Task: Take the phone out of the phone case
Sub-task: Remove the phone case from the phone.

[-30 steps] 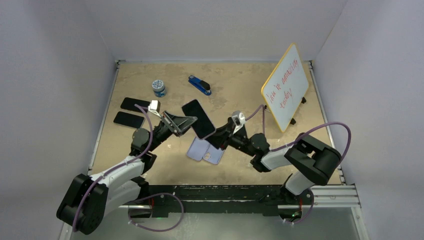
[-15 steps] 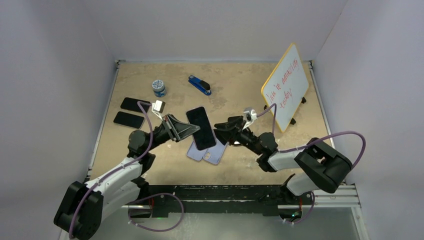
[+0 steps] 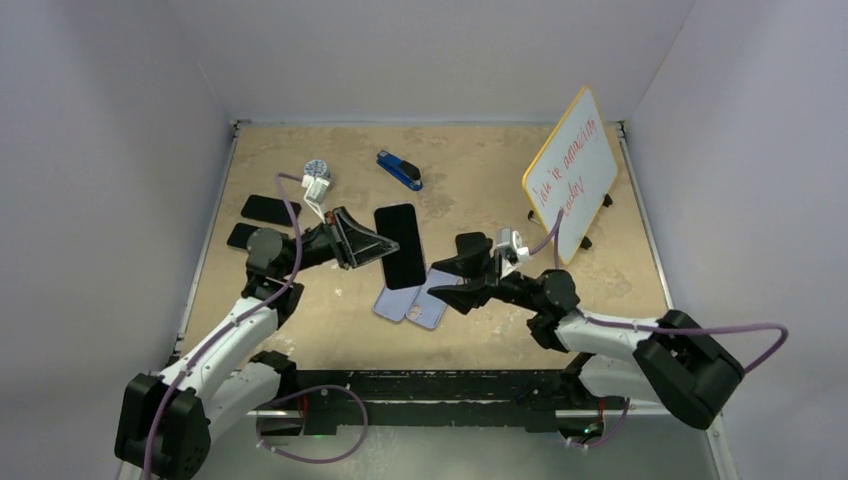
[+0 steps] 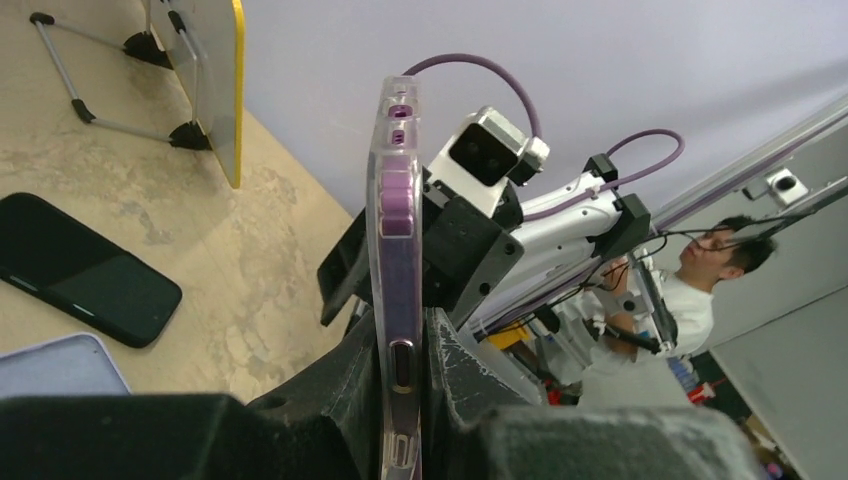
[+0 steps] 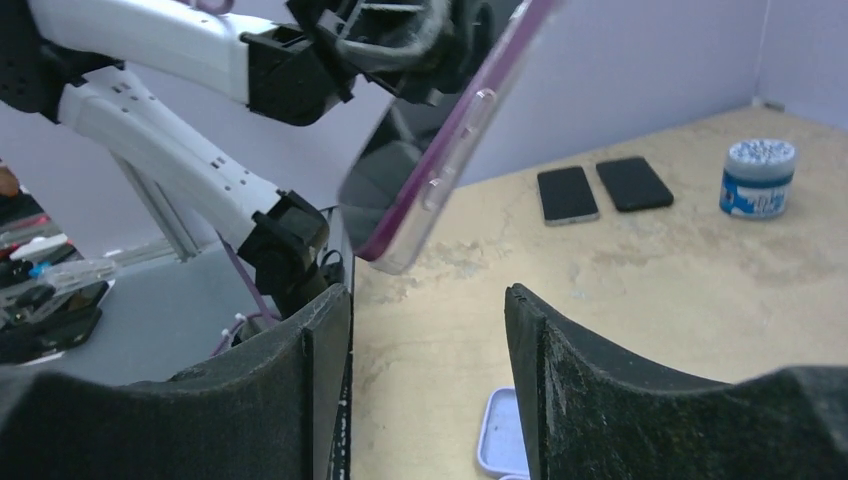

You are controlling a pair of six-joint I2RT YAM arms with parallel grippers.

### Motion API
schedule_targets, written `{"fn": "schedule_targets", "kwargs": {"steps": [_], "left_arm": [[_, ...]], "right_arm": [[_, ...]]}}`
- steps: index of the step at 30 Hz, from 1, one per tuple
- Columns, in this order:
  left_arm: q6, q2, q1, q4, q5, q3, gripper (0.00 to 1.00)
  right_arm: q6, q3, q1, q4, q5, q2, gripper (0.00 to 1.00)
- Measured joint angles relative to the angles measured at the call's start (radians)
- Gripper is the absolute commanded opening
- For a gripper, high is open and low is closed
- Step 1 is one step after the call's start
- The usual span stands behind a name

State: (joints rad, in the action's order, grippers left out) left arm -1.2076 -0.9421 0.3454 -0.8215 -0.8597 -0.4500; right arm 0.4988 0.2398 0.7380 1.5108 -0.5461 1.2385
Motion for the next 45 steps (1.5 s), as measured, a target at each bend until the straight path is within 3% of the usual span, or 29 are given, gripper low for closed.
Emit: {"fn": "schedule_targets", "kwargs": {"steps": [7, 17, 24, 34, 45], "left_arm": [[0.156, 0.002, -0.004, 0.183, -0.106, -0.111, 0.00], [0.204, 0.004, -0.004, 0.217, -0.213, -0.122, 0.00], [0.210, 0.006, -0.007, 0.211, -0.234, -0.123, 0.00], [0.313, 0.026, -0.010, 0.305, -0.233, -0.153, 0.00], [0.328, 0.026, -0.009, 0.321, -0.233, -0.158, 0.00]], "right_arm": [[-0.121, 0.089, -0.004, -0.245, -0.104, -0.145, 0.60], [-0.258, 0.238, -0.005, -0.529, -0.199, -0.158, 0.51], [-0.291, 0.279, -0.004, -0.591, -0.251, -0.144, 0.42], [-0.313, 0.284, -0.011, -0.653, -0.278, -0.148, 0.41], [-0.323, 0.284, -0.018, -0.680, -0.292, -0.143, 0.36]]}}
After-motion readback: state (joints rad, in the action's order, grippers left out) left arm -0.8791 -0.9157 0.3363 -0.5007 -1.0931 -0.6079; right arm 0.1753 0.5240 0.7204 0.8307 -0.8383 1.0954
